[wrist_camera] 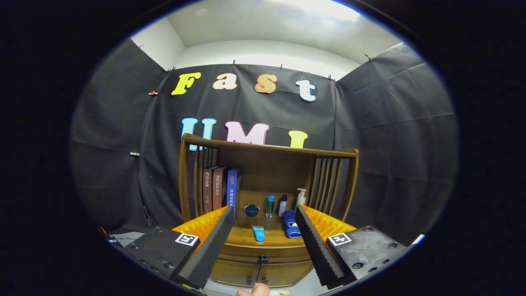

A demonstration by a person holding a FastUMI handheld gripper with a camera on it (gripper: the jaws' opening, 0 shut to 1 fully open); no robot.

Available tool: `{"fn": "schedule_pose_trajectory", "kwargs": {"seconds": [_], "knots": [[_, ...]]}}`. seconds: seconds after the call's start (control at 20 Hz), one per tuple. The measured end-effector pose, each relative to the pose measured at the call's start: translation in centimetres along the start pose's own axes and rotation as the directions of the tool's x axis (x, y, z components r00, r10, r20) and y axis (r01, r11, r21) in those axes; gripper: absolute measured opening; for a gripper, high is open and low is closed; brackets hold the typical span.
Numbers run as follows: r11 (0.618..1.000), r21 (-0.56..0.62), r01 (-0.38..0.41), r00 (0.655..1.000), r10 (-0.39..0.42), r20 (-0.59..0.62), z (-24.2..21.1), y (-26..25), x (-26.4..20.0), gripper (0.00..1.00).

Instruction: Pull open the drawer, take out the items inside it, and place them on the countertop above the cabinet.

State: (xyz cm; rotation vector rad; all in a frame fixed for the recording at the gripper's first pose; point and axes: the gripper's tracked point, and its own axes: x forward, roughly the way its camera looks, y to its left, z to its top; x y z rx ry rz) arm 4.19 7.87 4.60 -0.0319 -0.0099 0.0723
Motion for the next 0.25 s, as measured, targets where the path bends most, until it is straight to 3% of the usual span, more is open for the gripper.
{"fn": "schedule_pose_trajectory", "kwargs": {"seconds": [0.25], "knots": [[1.0, 0.014, 0.013, 1.0, -0.013, -0.015, -0.82, -0.7, 0.29, 0.99]]}}
